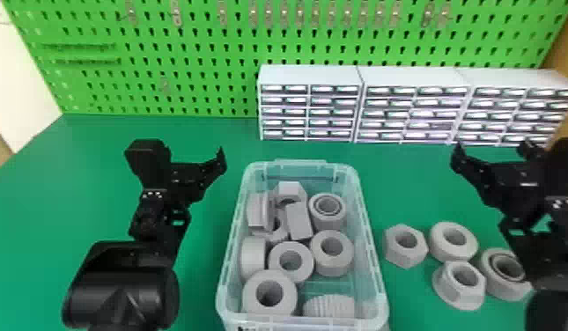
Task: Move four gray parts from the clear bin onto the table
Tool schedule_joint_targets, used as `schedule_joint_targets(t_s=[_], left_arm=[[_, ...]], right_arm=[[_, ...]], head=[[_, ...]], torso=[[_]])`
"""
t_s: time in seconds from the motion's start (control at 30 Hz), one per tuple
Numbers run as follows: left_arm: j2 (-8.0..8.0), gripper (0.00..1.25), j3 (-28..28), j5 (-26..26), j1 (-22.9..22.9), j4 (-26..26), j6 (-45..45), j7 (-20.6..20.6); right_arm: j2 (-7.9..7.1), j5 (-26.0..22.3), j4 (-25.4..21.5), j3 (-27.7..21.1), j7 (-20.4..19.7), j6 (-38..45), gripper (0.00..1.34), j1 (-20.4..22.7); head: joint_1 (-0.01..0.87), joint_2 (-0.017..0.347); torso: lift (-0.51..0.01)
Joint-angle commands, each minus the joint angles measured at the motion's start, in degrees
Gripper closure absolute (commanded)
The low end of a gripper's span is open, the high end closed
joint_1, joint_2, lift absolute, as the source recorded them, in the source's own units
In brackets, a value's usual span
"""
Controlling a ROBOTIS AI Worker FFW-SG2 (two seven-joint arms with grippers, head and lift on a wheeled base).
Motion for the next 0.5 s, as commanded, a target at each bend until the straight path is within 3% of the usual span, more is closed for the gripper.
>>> schedule_joint_targets(t_s=[0.0, 0.47], left_arm=[[-0.15, 0.07, 0.13, 0.00, 0.00, 0.00, 0.00, 0.00], [-0.15, 0.07, 0.13, 0.00, 0.09, 0.09, 0.00, 0.00]], right_arm=[[-0.06, 0.07, -0.10, -0.29, 0.00, 0.00, 0.15, 0.08], [-0.41, 0.25, -0.45, -1.08, 0.00, 0.00, 0.15, 0.34]], head=[[0.693, 0.072], [0.693, 0.072]], torso=[[-0.052], [-0.052]])
